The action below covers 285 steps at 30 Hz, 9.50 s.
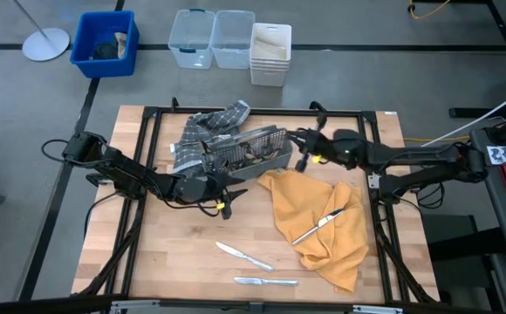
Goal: Sort silverware
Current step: Put the silver spoon into the gray silverware basket, then put the silver knife into the gray silverware basket
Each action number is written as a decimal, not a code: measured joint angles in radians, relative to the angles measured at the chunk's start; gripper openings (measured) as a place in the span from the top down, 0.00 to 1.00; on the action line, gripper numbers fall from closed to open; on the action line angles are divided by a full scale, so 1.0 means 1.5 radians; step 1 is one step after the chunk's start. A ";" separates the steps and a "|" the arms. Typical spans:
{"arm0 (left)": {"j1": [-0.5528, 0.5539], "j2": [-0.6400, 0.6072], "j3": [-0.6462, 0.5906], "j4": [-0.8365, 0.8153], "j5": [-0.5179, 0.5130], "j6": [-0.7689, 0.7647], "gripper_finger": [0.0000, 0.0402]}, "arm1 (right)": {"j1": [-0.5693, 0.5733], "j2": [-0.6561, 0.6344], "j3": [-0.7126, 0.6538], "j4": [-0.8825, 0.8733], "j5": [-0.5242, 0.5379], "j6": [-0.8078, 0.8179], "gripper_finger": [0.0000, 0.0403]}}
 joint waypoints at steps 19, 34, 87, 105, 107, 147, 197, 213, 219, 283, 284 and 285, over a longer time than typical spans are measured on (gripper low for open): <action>0.001 0.000 0.000 -0.028 0.000 -0.004 0.65 | -0.004 0.219 0.135 -0.100 -0.059 0.002 0.95; 0.000 0.000 0.000 -0.029 0.000 -0.004 0.65 | -0.002 0.259 0.136 -0.090 -0.063 0.004 0.81; 0.001 0.000 0.000 -0.049 0.000 -0.014 0.65 | 0.423 0.271 0.135 -0.671 -0.226 0.501 0.63; 0.001 0.000 0.000 -0.048 0.000 -0.018 0.65 | 0.434 0.392 0.128 -0.669 -0.185 0.493 0.64; 0.001 0.000 0.000 -0.048 0.000 -0.019 0.65 | 0.434 0.398 0.123 -0.666 -0.197 0.493 0.65; -0.026 0.088 0.000 0.117 0.056 -0.103 0.65 | 0.434 0.398 0.316 -0.840 -0.173 0.490 0.89; -0.133 0.295 0.159 0.153 0.098 0.316 0.65 | 0.329 0.397 0.347 -0.664 -0.308 0.490 0.89; -0.119 0.301 0.186 0.145 0.098 0.329 0.66 | 0.324 0.397 0.347 -0.599 -0.303 0.490 0.89; -0.119 0.301 0.186 0.134 0.097 0.329 0.73 | 0.324 0.397 0.347 -0.598 -0.303 0.490 0.89; -0.120 0.157 0.180 -0.007 -0.083 0.262 0.98 | 0.325 0.258 0.348 -0.886 -0.145 0.506 0.80; -0.120 0.145 0.180 -0.019 -0.097 0.260 0.98 | 0.325 0.244 0.348 -0.887 -0.125 0.505 0.80; -0.120 0.133 0.180 -0.028 -0.109 0.261 0.98 | 0.325 0.230 0.348 -0.886 -0.103 0.504 0.80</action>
